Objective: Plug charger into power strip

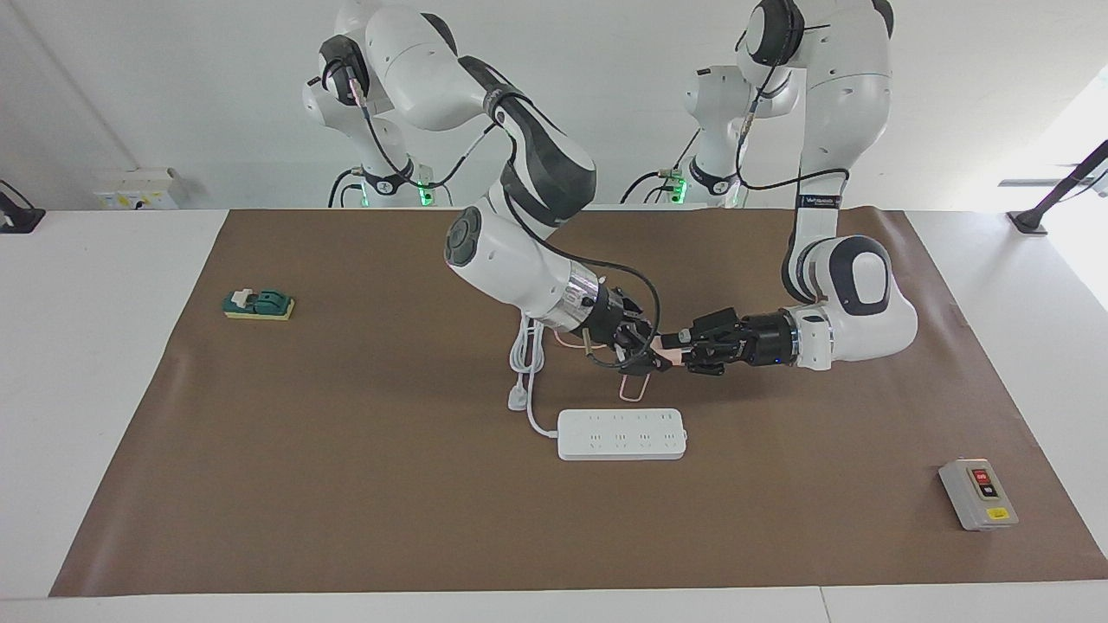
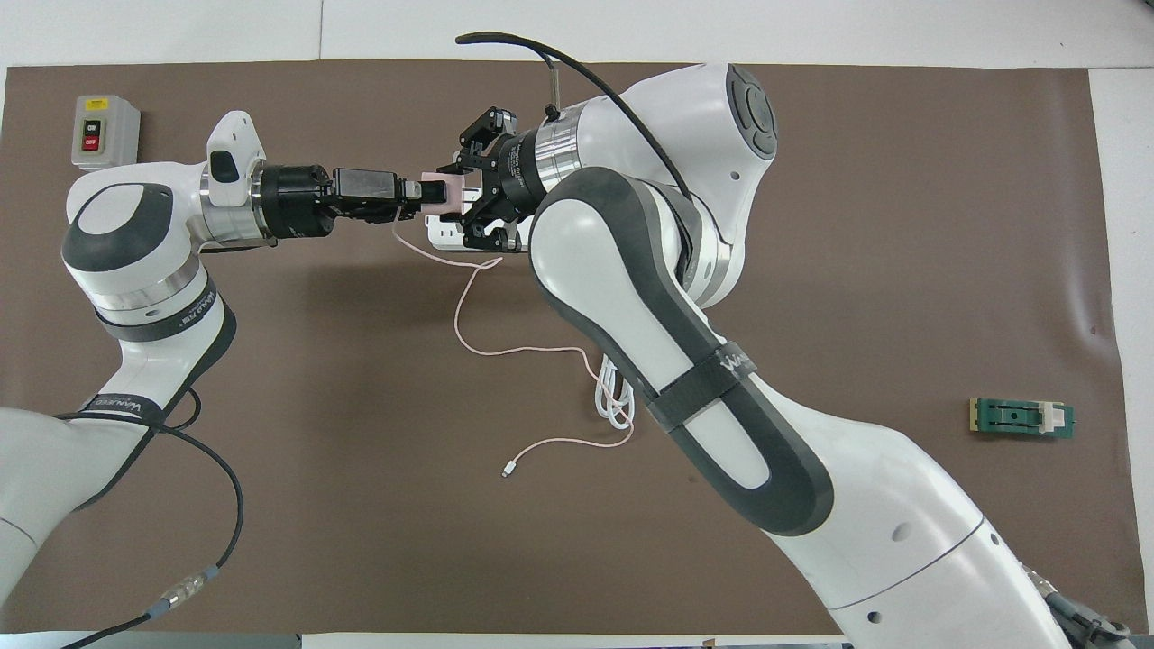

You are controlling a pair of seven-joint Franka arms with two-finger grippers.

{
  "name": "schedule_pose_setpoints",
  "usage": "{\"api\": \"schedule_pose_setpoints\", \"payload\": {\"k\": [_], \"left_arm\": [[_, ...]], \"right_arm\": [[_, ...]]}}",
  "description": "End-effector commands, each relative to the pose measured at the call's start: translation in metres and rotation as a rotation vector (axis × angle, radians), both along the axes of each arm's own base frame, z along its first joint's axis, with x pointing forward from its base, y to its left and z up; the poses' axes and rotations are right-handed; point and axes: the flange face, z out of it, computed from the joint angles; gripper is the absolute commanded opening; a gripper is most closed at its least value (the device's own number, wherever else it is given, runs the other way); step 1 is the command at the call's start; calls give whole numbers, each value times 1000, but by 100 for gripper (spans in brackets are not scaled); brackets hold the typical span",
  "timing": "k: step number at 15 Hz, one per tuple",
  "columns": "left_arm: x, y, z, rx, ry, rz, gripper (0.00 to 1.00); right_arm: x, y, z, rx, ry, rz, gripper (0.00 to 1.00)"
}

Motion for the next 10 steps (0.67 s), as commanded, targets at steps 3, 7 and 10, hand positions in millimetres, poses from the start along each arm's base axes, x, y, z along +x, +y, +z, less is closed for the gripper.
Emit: {"api": "schedule_pose_setpoints", "payload": {"k": [3, 7, 10], "left_arm": [[-2, 27, 14, 51, -18, 6, 0], [9, 63, 48, 254, -123, -47, 0], [20, 83, 106, 491, -111, -81, 0]], "right_arm": [[7, -7, 4, 15, 27, -25, 100], [12, -17, 7, 14, 24, -40, 100], [28, -59, 21, 17, 39, -63, 100]]}}
